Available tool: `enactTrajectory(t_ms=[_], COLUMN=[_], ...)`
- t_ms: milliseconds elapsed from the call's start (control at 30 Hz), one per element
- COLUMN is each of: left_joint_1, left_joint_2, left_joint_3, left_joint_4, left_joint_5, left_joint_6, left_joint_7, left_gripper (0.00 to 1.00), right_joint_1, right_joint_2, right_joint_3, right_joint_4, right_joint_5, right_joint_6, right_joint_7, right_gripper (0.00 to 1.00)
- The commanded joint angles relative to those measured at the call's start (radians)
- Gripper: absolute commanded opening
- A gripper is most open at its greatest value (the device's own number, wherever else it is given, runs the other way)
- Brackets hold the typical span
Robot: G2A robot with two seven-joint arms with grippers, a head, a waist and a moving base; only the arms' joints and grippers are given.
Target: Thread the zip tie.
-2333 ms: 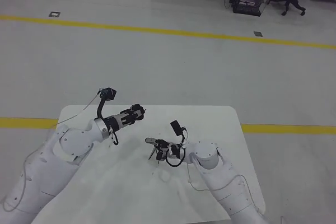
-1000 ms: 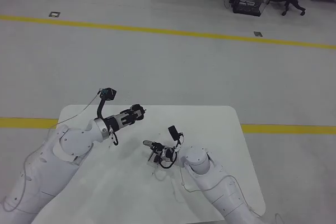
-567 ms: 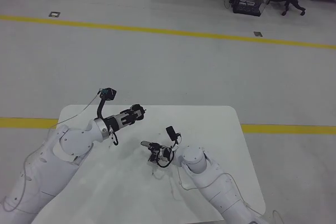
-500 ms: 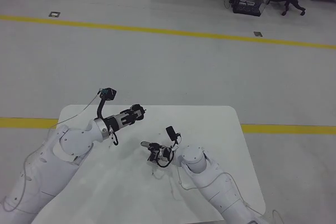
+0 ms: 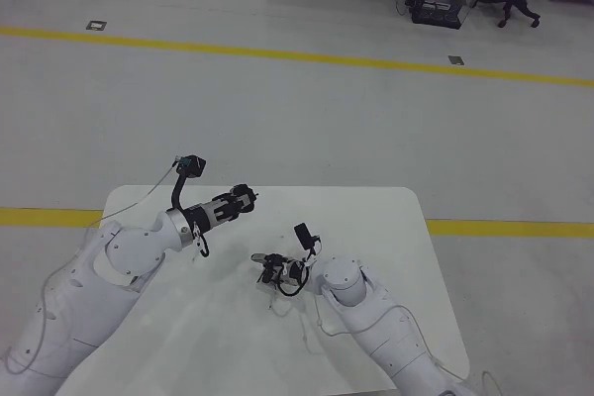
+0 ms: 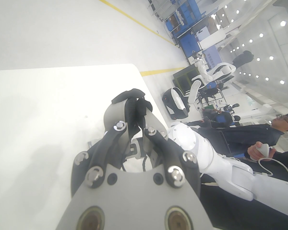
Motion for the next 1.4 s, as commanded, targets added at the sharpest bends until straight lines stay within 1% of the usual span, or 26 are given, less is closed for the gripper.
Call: enactTrajectory(t_ms=[0,200,433,533,567,667,1067,1233,1300,1333,1367], left_joint_1=[0.0,0.0,0.0,0.0,0.0,0.0,0.0,0.0,0.0,0.0,0.0], left_joint_2=[0.0,0.0,0.0,0.0,0.0,0.0,0.0,0.0,0.0,0.0,0.0], left_joint_3=[0.0,0.0,0.0,0.0,0.0,0.0,0.0,0.0,0.0,0.0,0.0], left_joint_4=[0.0,0.0,0.0,0.0,0.0,0.0,0.0,0.0,0.0,0.0,0.0], left_joint_5=[0.0,0.0,0.0,0.0,0.0,0.0,0.0,0.0,0.0,0.0,0.0], left_joint_6=[0.0,0.0,0.0,0.0,0.0,0.0,0.0,0.0,0.0,0.0,0.0], left_joint_7=[0.0,0.0,0.0,0.0,0.0,0.0,0.0,0.0,0.0,0.0,0.0], left_gripper=[0.0,0.0,0.0,0.0,0.0,0.0,0.0,0.0,0.0,0.0,0.0], right_joint_1=[-0.003,-0.011,-0.013,-0.016,-0.017,-0.019,-0.039,-0.062,-0.074,-0.077,-0.08], right_joint_2=[0.001,0.005,0.007,0.008,0.008,0.009,0.016,0.027,0.033,0.036,0.038], right_joint_3=[0.002,0.009,0.011,0.013,0.014,0.015,0.034,0.067,0.084,0.09,0.095], right_joint_4=[-0.004,-0.015,-0.018,-0.023,-0.024,-0.027,-0.049,-0.094,-0.115,-0.124,-0.132], right_joint_5=[-0.002,-0.007,-0.011,-0.014,-0.015,-0.014,-0.008,-0.008,-0.012,-0.016,-0.023], right_joint_6=[0.001,0.003,0.005,0.004,0.004,0.004,-0.003,-0.006,0.003,0.009,0.019], right_joint_7=[0.002,0.009,0.015,0.017,0.018,0.021,0.028,0.029,0.038,0.042,0.044], right_gripper=[0.42,0.27,0.17,0.11,0.07,0.0,0.0,0.0,0.0,0.07,0.39])
